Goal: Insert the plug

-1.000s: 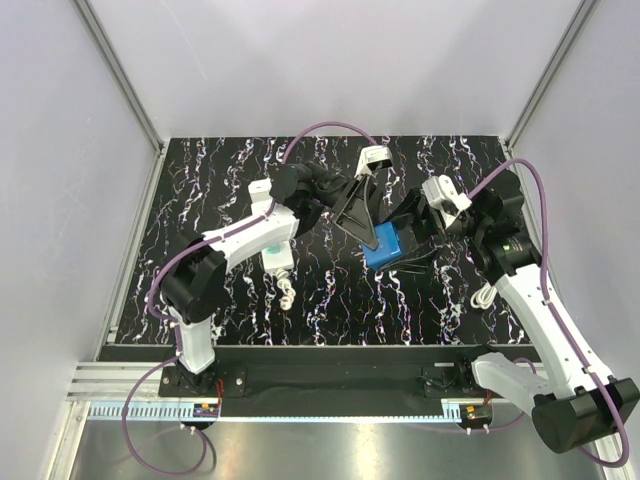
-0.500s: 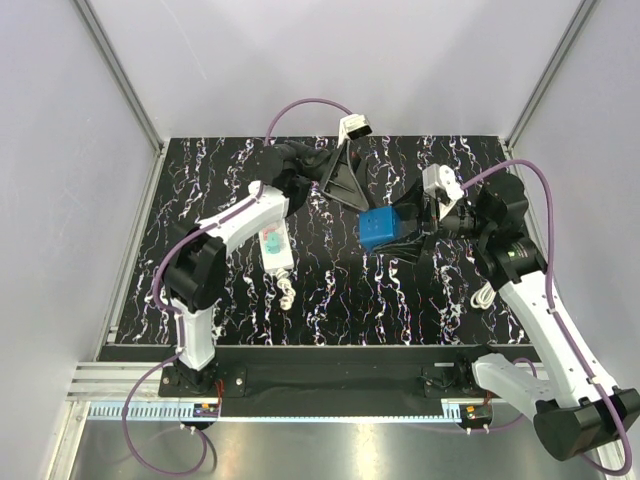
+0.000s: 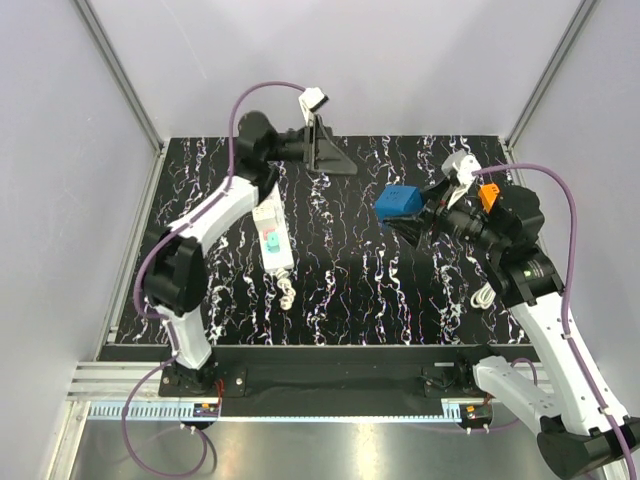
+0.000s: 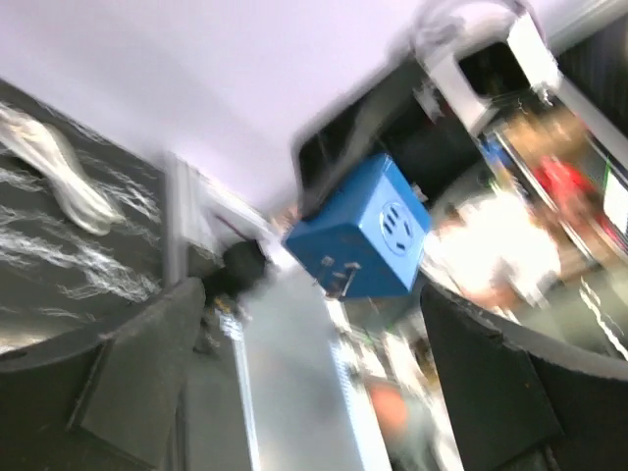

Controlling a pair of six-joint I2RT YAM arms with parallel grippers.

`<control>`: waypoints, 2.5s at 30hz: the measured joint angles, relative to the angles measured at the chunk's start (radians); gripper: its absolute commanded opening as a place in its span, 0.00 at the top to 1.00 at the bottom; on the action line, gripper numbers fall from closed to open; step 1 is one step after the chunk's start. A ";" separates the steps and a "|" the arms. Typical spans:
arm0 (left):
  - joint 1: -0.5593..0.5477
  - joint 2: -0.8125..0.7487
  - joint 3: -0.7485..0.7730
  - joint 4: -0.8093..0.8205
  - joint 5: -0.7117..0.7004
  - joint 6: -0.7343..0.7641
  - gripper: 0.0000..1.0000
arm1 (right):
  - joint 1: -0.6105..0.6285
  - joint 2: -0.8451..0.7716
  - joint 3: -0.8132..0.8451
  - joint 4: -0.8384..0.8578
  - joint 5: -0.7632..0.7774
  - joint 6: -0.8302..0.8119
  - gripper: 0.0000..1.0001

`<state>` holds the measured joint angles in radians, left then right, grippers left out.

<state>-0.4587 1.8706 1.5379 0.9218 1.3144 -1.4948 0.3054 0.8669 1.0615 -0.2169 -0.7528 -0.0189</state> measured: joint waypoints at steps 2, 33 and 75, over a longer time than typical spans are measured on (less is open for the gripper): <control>0.017 -0.046 0.049 -0.392 -0.114 0.334 0.01 | 0.000 -0.002 0.003 -0.034 0.142 0.065 1.00; -0.152 -0.664 -0.409 -1.494 -1.578 1.222 0.01 | -0.596 1.074 0.905 -0.914 1.109 0.859 1.00; -0.205 -0.636 -0.395 -1.559 -1.679 1.216 0.01 | -0.655 1.384 0.990 -0.940 1.073 1.081 1.00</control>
<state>-0.6640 1.2346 1.1431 -0.6369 -0.3649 -0.2790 -0.3496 2.2505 2.0518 -1.1572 0.3199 1.0626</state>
